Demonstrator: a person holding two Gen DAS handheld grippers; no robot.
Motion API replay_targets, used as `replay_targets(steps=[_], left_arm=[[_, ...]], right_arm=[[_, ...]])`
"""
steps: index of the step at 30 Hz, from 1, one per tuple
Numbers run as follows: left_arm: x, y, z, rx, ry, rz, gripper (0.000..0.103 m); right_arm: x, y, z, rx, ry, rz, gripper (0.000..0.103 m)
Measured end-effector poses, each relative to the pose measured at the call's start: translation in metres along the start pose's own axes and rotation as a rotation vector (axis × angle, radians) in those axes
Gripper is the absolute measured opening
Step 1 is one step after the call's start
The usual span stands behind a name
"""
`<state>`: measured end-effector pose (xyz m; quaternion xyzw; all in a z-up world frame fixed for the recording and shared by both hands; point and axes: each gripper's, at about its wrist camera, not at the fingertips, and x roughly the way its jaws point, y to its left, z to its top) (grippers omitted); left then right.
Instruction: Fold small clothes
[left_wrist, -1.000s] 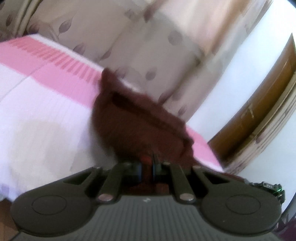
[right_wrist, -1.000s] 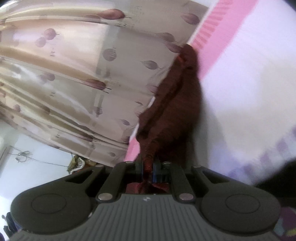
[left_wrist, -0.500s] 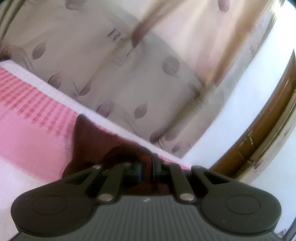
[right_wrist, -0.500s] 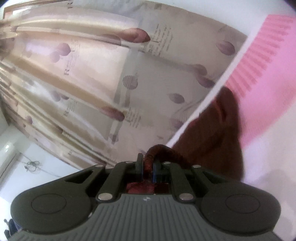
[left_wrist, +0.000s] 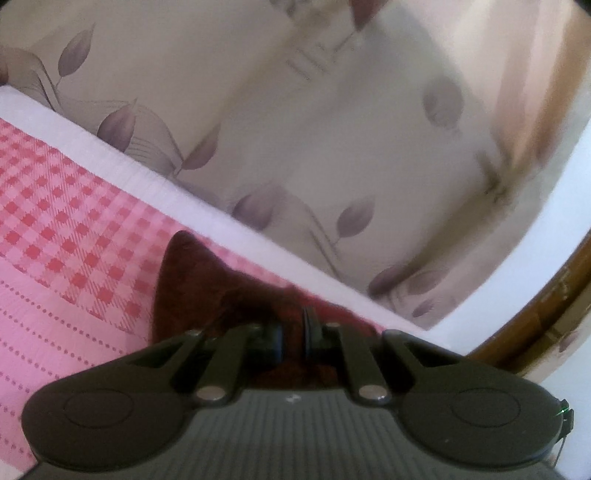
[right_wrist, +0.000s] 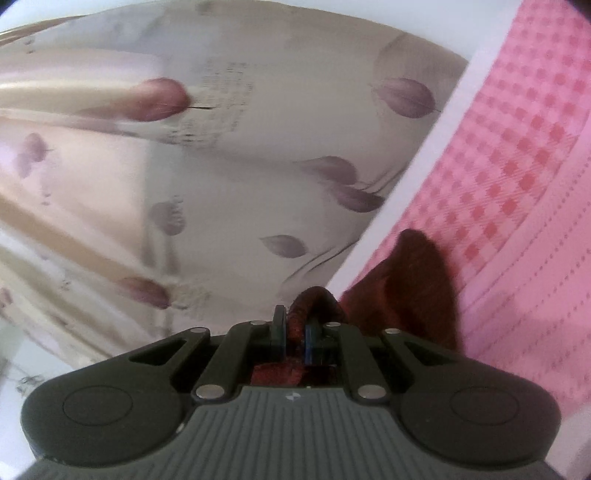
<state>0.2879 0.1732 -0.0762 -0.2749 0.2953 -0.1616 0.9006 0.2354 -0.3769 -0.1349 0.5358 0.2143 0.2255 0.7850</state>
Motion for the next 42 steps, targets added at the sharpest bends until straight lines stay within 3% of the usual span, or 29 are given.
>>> replay_targets(steps=[4, 7, 8, 9, 11, 12, 16, 18, 19, 24, 30, 35, 39, 41, 42], left_arm=[[0.01, 0.008, 0.0, -0.031, 0.009, -0.007, 0.012], [0.013, 0.012, 0.003, -0.062, 0.033, -0.014, 0.022], [0.013, 0.014, 0.004, -0.077, 0.031, -0.02, 0.034], [0.012, 0.015, 0.005, -0.083, 0.016, -0.02, 0.056], [0.004, 0.013, 0.007, -0.084, -0.046, 0.005, 0.086], [0.0, 0.012, 0.007, -0.08, -0.081, 0.015, 0.089], [-0.008, 0.01, 0.014, -0.064, -0.118, 0.02, 0.089], [-0.011, 0.01, 0.015, -0.047, -0.117, 0.041, 0.089], [-0.013, 0.009, 0.014, -0.023, -0.116, 0.052, 0.089], [-0.02, 0.01, 0.006, 0.102, -0.099, 0.095, 0.089], [-0.019, 0.023, -0.001, 0.122, -0.035, 0.079, 0.089], [-0.005, 0.019, -0.002, 0.195, 0.01, 0.079, 0.088], [0.013, 0.011, 0.001, 0.253, 0.026, 0.08, 0.088], [0.025, 0.01, 0.001, 0.266, 0.081, 0.112, 0.052], [0.031, 0.009, 0.0, 0.276, 0.119, 0.177, 0.011]], right_arm=[[0.022, -0.021, 0.004, 0.031, -0.001, -0.029, 0.015], [0.032, -0.034, 0.006, 0.063, 0.001, -0.031, 0.015], [0.034, -0.036, 0.006, 0.068, 0.0, -0.033, 0.016], [0.037, -0.038, 0.006, 0.072, 0.0, -0.03, 0.018], [0.042, -0.04, 0.007, 0.082, 0.001, -0.034, 0.019], [0.043, -0.042, 0.007, 0.095, -0.005, -0.028, 0.021], [0.038, -0.044, 0.009, 0.113, -0.051, 0.012, 0.043], [0.031, -0.043, 0.01, 0.117, -0.093, 0.025, 0.065], [0.027, -0.042, 0.011, 0.114, -0.109, 0.031, 0.068], [0.01, -0.034, 0.011, 0.024, -0.08, -0.013, 0.069], [0.009, 0.003, -0.016, -0.337, 0.048, -0.166, 0.065], [0.02, 0.018, -0.043, -0.547, 0.121, -0.252, 0.061], [0.027, 0.02, -0.052, -0.572, 0.13, -0.259, 0.061], [0.03, 0.018, -0.054, -0.551, 0.128, -0.252, 0.061], [0.031, 0.017, -0.054, -0.542, 0.128, -0.251, 0.061]])
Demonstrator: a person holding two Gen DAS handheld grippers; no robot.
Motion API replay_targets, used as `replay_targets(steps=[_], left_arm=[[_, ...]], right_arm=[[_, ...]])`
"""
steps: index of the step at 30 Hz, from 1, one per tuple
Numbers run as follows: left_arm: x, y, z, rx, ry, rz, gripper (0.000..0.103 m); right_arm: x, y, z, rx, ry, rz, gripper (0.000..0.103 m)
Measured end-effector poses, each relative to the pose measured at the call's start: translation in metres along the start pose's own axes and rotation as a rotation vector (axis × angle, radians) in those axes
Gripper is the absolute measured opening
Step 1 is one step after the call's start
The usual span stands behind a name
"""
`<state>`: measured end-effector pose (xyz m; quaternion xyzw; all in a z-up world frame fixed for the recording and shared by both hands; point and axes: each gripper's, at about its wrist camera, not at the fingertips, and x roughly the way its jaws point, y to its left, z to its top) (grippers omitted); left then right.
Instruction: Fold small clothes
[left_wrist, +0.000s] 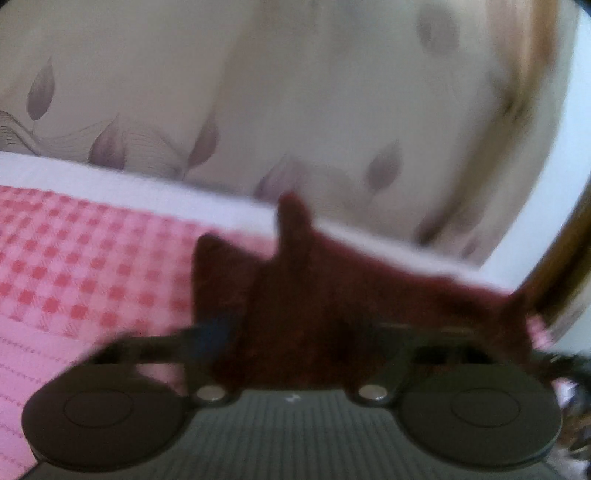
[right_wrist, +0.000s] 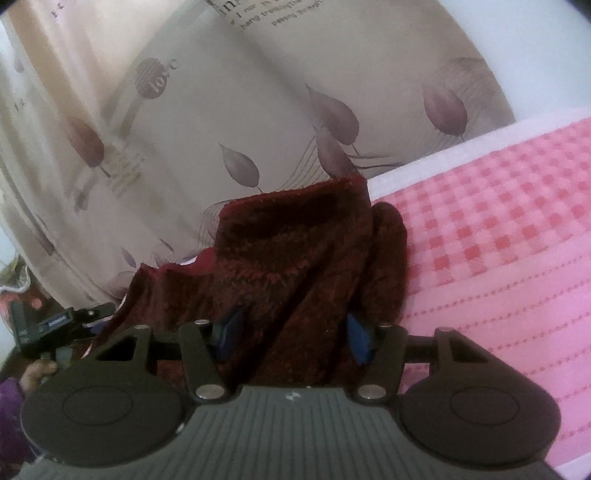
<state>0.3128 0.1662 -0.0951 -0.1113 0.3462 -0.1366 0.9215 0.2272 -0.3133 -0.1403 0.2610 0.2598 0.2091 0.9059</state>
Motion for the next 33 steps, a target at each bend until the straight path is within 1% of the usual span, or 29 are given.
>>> replay_targets(steps=[1, 3, 5, 6, 8, 10, 11, 13, 14, 15, 16, 17, 18, 20, 21, 22, 23, 24, 26, 28, 29, 30, 31, 32, 33], left_arm=[[0.001, 0.001, -0.002, -0.014, 0.015, 0.018, 0.011], [-0.011, 0.003, -0.008, -0.073, -0.01, 0.021, 0.01], [-0.034, 0.005, -0.019, -0.137, -0.046, 0.009, 0.01], [-0.046, 0.006, -0.025, -0.154, -0.061, 0.016, 0.01], [-0.061, 0.011, -0.036, -0.175, -0.08, 0.035, 0.01], [-0.061, 0.019, -0.044, -0.152, -0.091, 0.037, 0.011], [-0.056, 0.021, -0.044, -0.145, -0.1, 0.027, 0.011], [-0.047, 0.028, -0.044, -0.159, -0.13, -0.062, 0.013], [-0.043, 0.029, -0.044, -0.156, -0.147, -0.07, 0.018], [-0.038, 0.03, -0.044, -0.154, -0.162, -0.062, 0.026], [-0.035, 0.032, -0.046, -0.167, -0.165, -0.063, 0.031], [-0.031, 0.035, -0.048, -0.188, -0.16, -0.063, 0.038], [-0.027, 0.037, -0.052, -0.203, -0.16, -0.059, 0.038], [-0.028, 0.034, -0.059, -0.167, -0.202, -0.038, 0.038], [-0.029, 0.029, -0.064, -0.123, -0.229, 0.004, 0.041], [-0.03, 0.027, -0.067, -0.097, -0.243, 0.036, 0.043], [-0.028, 0.027, -0.068, -0.1, -0.237, 0.051, 0.045], [-0.028, 0.03, -0.068, -0.12, -0.236, 0.045, 0.045], [-0.025, 0.034, -0.066, -0.144, -0.233, 0.06, 0.045], [-0.022, 0.036, -0.065, -0.149, -0.221, 0.053, 0.047], [-0.021, 0.038, -0.065, -0.154, -0.217, 0.054, 0.048], [-0.021, 0.039, -0.065, -0.163, -0.214, 0.053, 0.051], [-0.02, 0.042, -0.065, -0.174, -0.212, 0.046, 0.051], [-0.021, 0.044, -0.066, -0.191, -0.213, 0.035, 0.052], [-0.021, 0.048, -0.066, -0.211, -0.213, 0.025, 0.054]], right_arm=[[0.0, -0.001, 0.0, 0.008, 0.001, 0.0, 0.061], [0.001, -0.002, -0.001, 0.014, 0.001, 0.002, 0.06], [0.001, -0.002, 0.0, 0.015, 0.004, 0.002, 0.06], [-0.001, -0.001, 0.0, 0.015, 0.007, 0.005, 0.06], [-0.005, -0.001, -0.002, 0.015, 0.016, 0.008, 0.06], [-0.014, 0.001, -0.006, 0.006, 0.018, 0.011, 0.06], [-0.018, 0.001, -0.009, 0.008, 0.019, 0.013, 0.06], [-0.023, -0.002, -0.014, 0.022, 0.016, 0.011, 0.059], [-0.025, -0.003, -0.016, 0.029, 0.01, 0.01, 0.059], [-0.029, -0.005, -0.018, 0.044, 0.002, 0.008, 0.058], [-0.031, -0.006, -0.019, 0.057, -0.005, 0.009, 0.058], [-0.034, -0.006, -0.02, 0.06, -0.01, 0.012, 0.058], [-0.036, -0.005, -0.02, 0.052, -0.012, 0.01, 0.058], [-0.038, -0.001, -0.02, 0.016, -0.003, -0.006, 0.057], [-0.037, 0.001, -0.02, -0.006, 0.005, -0.013, 0.043], [-0.035, 0.003, -0.02, -0.021, 0.018, -0.03, 0.032], [-0.031, 0.005, -0.02, -0.039, 0.041, -0.06, 0.019], [-0.03, 0.006, -0.021, -0.046, 0.042, -0.07, 0.017], [-0.038, 0.012, -0.018, -0.064, 0.012, -0.085, 0.013], [-0.054, 0.025, -0.013, -0.164, -0.043, -0.137, 0.011], [-0.058, 0.027, -0.012, -0.21, -0.054, -0.17, 0.01], [-0.057, 0.026, -0.012, -0.249, -0.039, -0.206, 0.008], [-0.055, 0.016, -0.013, -0.205, -0.009, -0.22, 0.007], [-0.055, 0.008, -0.014, -0.146, 0.004, -0.191, 0.007], [-0.057, 0.004, -0.017, -0.118, 0.001, -0.148, 0.008]])
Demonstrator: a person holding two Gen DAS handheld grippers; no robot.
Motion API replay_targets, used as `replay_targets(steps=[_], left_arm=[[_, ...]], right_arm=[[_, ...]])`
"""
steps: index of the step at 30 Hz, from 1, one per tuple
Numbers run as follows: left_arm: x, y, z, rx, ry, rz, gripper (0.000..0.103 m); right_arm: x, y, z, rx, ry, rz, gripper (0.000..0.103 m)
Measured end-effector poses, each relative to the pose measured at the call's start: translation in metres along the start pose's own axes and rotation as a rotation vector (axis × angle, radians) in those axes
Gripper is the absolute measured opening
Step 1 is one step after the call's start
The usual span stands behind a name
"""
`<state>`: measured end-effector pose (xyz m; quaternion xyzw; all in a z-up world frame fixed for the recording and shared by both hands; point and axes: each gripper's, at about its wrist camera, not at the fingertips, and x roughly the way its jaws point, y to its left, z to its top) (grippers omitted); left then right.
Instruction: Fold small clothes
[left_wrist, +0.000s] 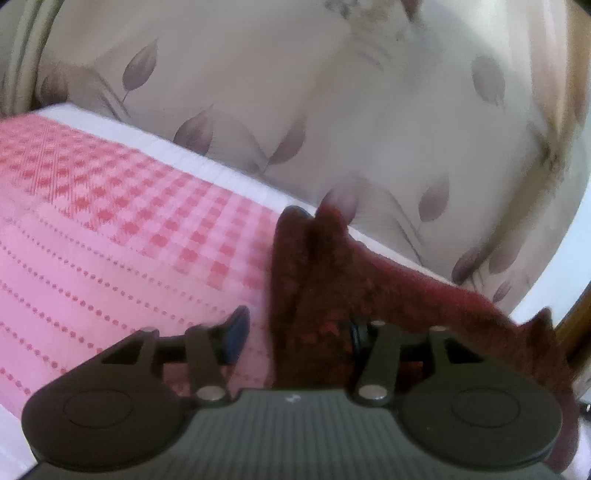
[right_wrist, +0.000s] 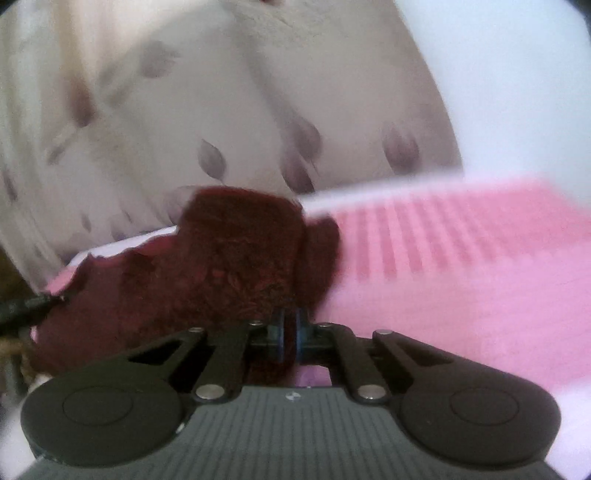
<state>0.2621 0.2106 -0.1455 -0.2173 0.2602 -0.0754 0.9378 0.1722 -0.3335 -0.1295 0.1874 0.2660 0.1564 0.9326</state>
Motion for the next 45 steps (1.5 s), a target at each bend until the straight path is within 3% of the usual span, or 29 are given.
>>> replay_targets(steps=[2, 4, 6, 8, 11, 12, 13, 14, 20, 22, 23, 25, 26, 28, 30, 31, 33, 34, 38, 40, 41, 45], left_arm=[[0.0, 0.002, -0.001, -0.013, 0.001, -0.004, 0.054], [-0.001, -0.002, -0.002, 0.001, -0.001, 0.007, 0.054], [-0.001, -0.003, -0.002, 0.008, -0.001, 0.012, 0.055], [-0.001, -0.002, -0.002, 0.003, 0.0, 0.009, 0.055], [0.0, -0.002, -0.001, 0.011, -0.001, 0.017, 0.055], [0.0, -0.003, -0.001, 0.015, -0.001, 0.023, 0.056], [0.0, -0.003, -0.001, 0.016, -0.002, 0.025, 0.057], [0.0, -0.003, -0.001, 0.015, -0.002, 0.027, 0.057], [-0.001, -0.006, -0.002, 0.033, -0.003, 0.036, 0.063], [0.0, -0.006, -0.001, 0.032, -0.001, 0.039, 0.063], [0.0, -0.005, -0.001, 0.026, -0.002, 0.049, 0.064], [-0.001, -0.004, -0.001, 0.019, -0.004, 0.04, 0.064], [-0.001, -0.004, -0.001, 0.023, -0.004, 0.043, 0.064], [0.0, -0.006, -0.001, 0.03, -0.002, 0.048, 0.064], [0.0, -0.006, -0.001, 0.032, 0.0, 0.048, 0.064], [-0.001, -0.006, -0.001, 0.031, -0.001, 0.048, 0.064], [-0.001, -0.006, -0.001, 0.03, -0.001, 0.047, 0.064], [-0.001, -0.006, -0.001, 0.032, 0.0, 0.049, 0.064], [-0.001, -0.006, -0.001, 0.029, 0.0, 0.048, 0.064], [-0.002, -0.005, -0.001, 0.028, 0.0, 0.045, 0.065], [-0.002, -0.006, -0.001, 0.026, 0.0, 0.042, 0.065], [-0.002, -0.006, -0.001, 0.031, 0.002, 0.03, 0.071]], right_arm=[[-0.007, -0.009, -0.005, 0.105, -0.018, 0.091, 0.012], [-0.018, -0.018, -0.013, 0.207, -0.048, 0.146, 0.027], [-0.028, -0.02, -0.02, 0.214, -0.03, 0.192, 0.049], [-0.035, -0.007, -0.031, 0.135, 0.02, 0.206, 0.052], [-0.035, 0.022, -0.048, -0.046, 0.091, 0.155, 0.052], [-0.032, 0.032, -0.054, -0.108, 0.107, 0.155, 0.046], [-0.029, 0.039, -0.058, -0.158, 0.121, 0.138, 0.039], [-0.026, 0.045, -0.06, -0.205, 0.134, 0.091, 0.016], [-0.046, 0.05, -0.039, -0.444, 0.13, -0.046, 0.009], [-0.058, 0.04, -0.032, -0.476, 0.155, -0.054, 0.007], [-0.06, 0.035, -0.032, -0.473, 0.17, -0.06, 0.002], [-0.06, 0.018, -0.038, -0.444, 0.202, -0.133, 0.003], [-0.063, 0.004, -0.039, -0.365, 0.204, -0.102, 0.003], [-0.081, -0.007, -0.038, -0.272, 0.105, -0.042, 0.003], [-0.088, -0.012, -0.03, -0.186, 0.079, 0.03, 0.003], [-0.088, -0.012, -0.026, -0.149, 0.065, 0.055, 0.007], [-0.077, -0.007, -0.023, -0.125, 0.046, 0.07, 0.048], [-0.066, -0.001, -0.023, -0.144, 0.058, 0.084, 0.052], [-0.027, 0.017, -0.027, -0.166, 0.124, 0.144, 0.053], [-0.014, 0.034, -0.033, -0.226, 0.178, 0.145, 0.037], [-0.01, 0.039, -0.037, -0.265, 0.201, 0.114, 0.017], [-0.036, 0.053, -0.032, -0.506, 0.186, 0.016, 0.011]])
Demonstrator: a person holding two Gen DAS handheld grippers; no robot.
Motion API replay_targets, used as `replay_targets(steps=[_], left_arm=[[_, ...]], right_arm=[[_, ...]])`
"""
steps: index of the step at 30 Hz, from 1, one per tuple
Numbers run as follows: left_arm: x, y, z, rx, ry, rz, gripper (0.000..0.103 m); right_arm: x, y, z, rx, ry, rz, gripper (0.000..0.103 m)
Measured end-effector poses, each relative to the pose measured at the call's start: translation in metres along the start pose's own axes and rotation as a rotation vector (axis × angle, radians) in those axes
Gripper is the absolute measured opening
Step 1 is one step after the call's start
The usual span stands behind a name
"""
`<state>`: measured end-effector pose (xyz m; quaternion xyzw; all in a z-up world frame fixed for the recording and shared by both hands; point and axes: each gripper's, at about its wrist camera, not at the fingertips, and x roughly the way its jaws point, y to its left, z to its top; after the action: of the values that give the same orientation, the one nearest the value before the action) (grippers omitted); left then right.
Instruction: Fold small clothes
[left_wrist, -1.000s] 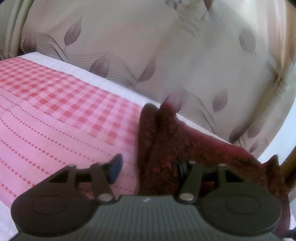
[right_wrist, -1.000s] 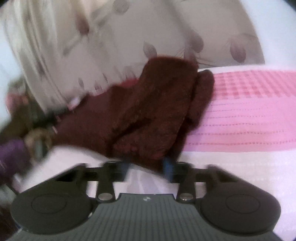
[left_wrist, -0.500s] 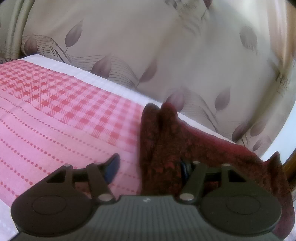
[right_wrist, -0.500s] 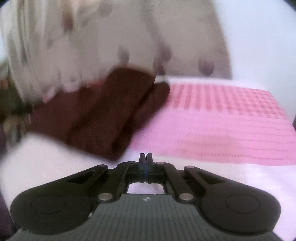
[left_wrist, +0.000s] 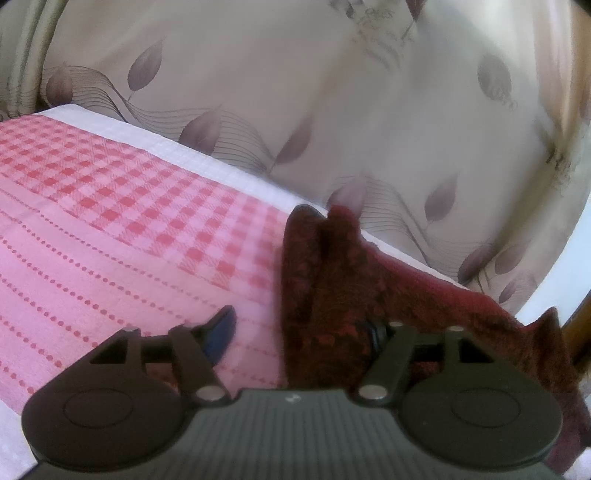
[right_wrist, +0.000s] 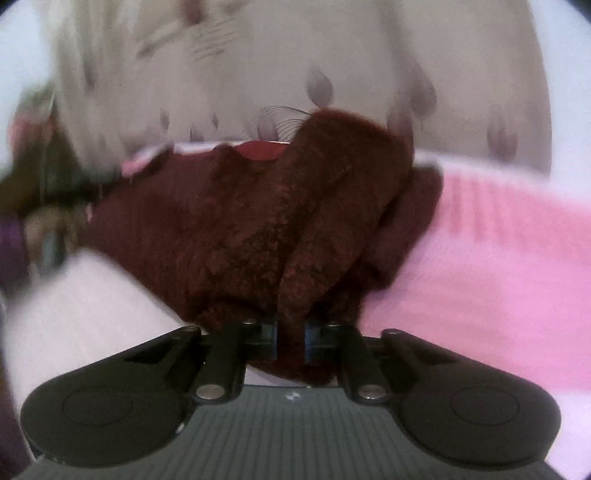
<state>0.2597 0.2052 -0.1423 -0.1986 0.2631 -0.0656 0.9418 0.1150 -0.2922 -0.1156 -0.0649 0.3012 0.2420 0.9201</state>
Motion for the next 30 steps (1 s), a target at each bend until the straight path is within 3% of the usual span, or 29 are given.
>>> replay_targets(steps=[4, 7, 9, 10, 12, 13, 18, 20, 26, 28, 30], left_arm=[[0.002, -0.005, 0.0, 0.037, 0.011, 0.01, 0.074], [0.002, -0.004, 0.0, 0.035, 0.01, 0.012, 0.074], [0.002, -0.006, -0.001, 0.04, 0.01, 0.016, 0.074], [0.002, -0.006, 0.0, 0.041, 0.01, 0.018, 0.074], [0.002, -0.007, -0.001, 0.039, 0.01, 0.018, 0.074], [0.001, -0.005, 0.0, 0.036, 0.009, 0.016, 0.074], [0.001, -0.006, 0.0, 0.038, 0.007, 0.019, 0.074], [0.001, -0.006, 0.0, 0.038, 0.007, 0.019, 0.074], [0.0, -0.006, 0.0, 0.029, 0.007, 0.013, 0.074], [-0.001, -0.005, 0.0, 0.023, 0.005, 0.01, 0.074], [-0.001, -0.005, 0.0, 0.013, 0.003, 0.005, 0.074]], right_arm=[[-0.015, -0.025, 0.0, 0.001, 0.043, -0.038, 0.009], [-0.002, -0.025, -0.017, 0.109, 0.043, 0.025, 0.01], [0.0, -0.042, -0.022, 0.269, 0.003, 0.089, 0.011], [0.001, -0.049, -0.025, 0.332, -0.011, 0.107, 0.016], [-0.006, -0.061, -0.03, 0.433, -0.046, 0.163, 0.041], [-0.012, -0.064, -0.029, 0.441, -0.061, 0.148, 0.042], [-0.031, -0.07, 0.011, 0.349, -0.189, 0.077, 0.042], [-0.014, -0.065, 0.037, 0.268, -0.187, 0.062, 0.042], [0.071, -0.056, 0.093, 0.092, -0.14, 0.16, 0.039], [0.09, -0.054, 0.103, 0.048, -0.118, 0.136, 0.037], [0.115, -0.065, 0.108, 0.068, -0.072, 0.017, 0.032]])
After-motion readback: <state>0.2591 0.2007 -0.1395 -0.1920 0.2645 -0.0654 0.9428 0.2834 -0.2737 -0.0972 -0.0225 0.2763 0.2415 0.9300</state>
